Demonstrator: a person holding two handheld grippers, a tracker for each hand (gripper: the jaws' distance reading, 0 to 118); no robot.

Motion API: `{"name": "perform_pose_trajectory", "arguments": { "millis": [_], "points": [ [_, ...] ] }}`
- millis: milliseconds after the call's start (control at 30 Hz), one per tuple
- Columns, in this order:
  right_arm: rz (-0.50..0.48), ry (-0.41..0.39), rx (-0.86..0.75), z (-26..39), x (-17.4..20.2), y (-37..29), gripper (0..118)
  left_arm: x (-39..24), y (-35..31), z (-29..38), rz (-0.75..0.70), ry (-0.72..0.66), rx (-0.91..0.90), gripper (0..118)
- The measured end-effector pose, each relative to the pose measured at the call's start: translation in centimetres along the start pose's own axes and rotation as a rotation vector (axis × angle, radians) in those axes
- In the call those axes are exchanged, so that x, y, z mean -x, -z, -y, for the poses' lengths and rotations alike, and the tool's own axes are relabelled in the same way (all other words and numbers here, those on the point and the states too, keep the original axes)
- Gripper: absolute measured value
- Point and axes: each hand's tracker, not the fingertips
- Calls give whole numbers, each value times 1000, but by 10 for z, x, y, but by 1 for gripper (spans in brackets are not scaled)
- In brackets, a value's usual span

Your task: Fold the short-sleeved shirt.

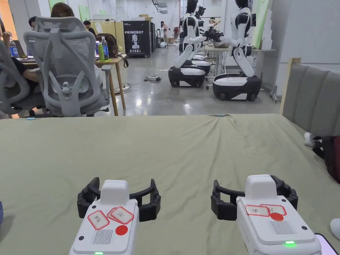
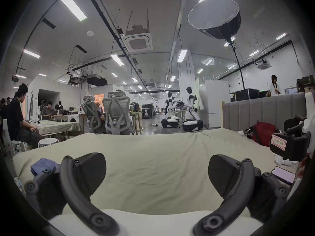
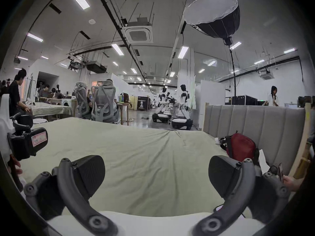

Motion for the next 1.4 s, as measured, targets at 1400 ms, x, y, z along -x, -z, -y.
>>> {"name": "perform_pose_trajectory", "arguments": {
  "millis": [1400],
  "points": [
    [4, -2, -7, 2, 11, -5, 118, -4, -1, -1, -27, 18, -10, 118]
  ]
}}
